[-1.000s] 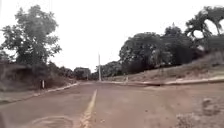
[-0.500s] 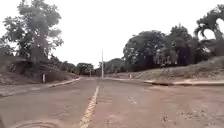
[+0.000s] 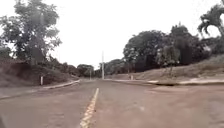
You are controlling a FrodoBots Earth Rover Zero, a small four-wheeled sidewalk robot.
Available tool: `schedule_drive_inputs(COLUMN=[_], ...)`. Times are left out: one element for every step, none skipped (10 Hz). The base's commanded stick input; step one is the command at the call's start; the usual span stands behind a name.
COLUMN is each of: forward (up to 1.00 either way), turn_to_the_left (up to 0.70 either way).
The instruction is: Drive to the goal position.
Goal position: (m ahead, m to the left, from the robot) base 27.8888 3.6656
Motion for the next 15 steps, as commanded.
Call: schedule_drive_inputs(forward=[0.85,0.85,0.85,0.85,0.85,0.85,0.85,0.85,0.85,0.85,0.85,0.85,0.85,0.85,0.85], turn_to_the_left=[0.0,0.0,0.0,0.0,0.0,0.0,0.0,0.0,0.0,0.0,0.09,0.27,0.2,0.0,0.0])
